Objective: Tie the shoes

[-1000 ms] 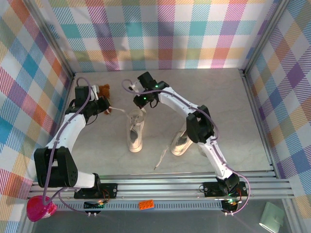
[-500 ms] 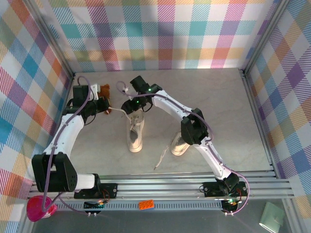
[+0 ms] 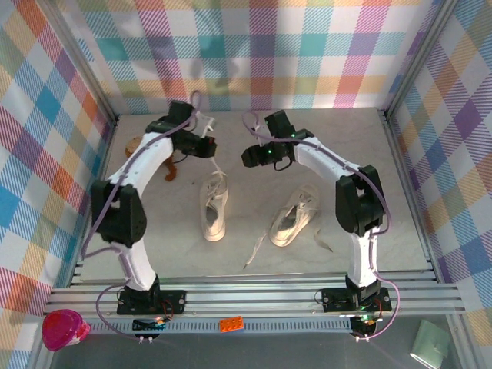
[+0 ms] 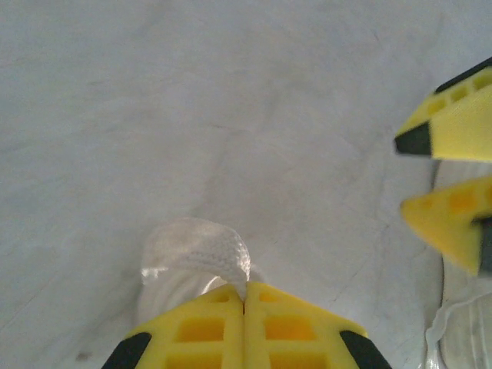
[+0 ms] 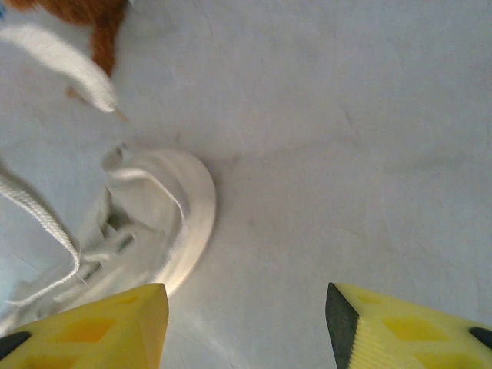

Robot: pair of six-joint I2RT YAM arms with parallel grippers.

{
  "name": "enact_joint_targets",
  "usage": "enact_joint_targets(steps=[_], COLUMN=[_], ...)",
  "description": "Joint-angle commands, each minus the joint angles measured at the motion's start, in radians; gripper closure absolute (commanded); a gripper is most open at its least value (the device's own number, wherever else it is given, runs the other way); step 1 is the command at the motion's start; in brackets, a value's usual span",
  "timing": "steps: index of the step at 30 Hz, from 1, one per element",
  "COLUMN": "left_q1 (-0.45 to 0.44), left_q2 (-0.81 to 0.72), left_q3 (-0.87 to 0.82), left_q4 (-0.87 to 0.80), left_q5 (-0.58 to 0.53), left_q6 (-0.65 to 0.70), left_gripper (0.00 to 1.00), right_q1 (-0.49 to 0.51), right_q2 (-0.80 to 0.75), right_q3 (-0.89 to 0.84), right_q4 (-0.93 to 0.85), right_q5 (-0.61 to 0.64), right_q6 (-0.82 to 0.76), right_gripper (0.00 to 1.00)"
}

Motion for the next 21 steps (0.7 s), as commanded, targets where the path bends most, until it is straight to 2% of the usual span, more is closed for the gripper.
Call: enact_joint_targets(steps=[1,4,5,8,9,15,19,21], left_q1=[-0.067,-0.076,-0.076,-0.062,-0.051,0.022,-0.001,-0.040], left_q2=[0.094,0.150,0.158,0.163,0.160,0.063,-0.034,-0.075], left_q3=[0.108,0.133,0.128,0.109,0.105,0.014,-0.097,-0.157], left_q4=[-0.195,-0.193,-0.178,-0.139,-0.129,-0.044,0.005,0.032], left_q5=[0.001,-0.038,-0.079,-0.193,-0.214,-0.208,-0.146,-0.174], left_q6=[0.134,0.133,0.126,0.097,0.082,0.012,0.056,0.092], left_gripper=[1.00,1.00,0.95,0.69,0.67,0.62,0.63,0.63], right_q1=[0.003,-0.009,-0.010,-0.010,-0.010,-0.008,-0.004,-0.004], right_q2=[-0.051,-0.070,-0.072,-0.057,-0.052,-0.015,0.007,0.024], right_q3=[-0.095,-0.147,-0.155,-0.152,-0.149,-0.145,-0.138,-0.111], right_q4=[0.088,0.116,0.121,0.122,0.124,0.149,0.141,0.103], right_q5=[0.027,0.027,0.027,0.015,0.009,-0.026,-0.010,0.047], right_q6=[-0.037,-0.026,-0.024,-0.006,0.003,0.076,0.082,0.082], right_gripper=[0.43,0.44,0.44,0.45,0.46,0.54,0.57,0.58])
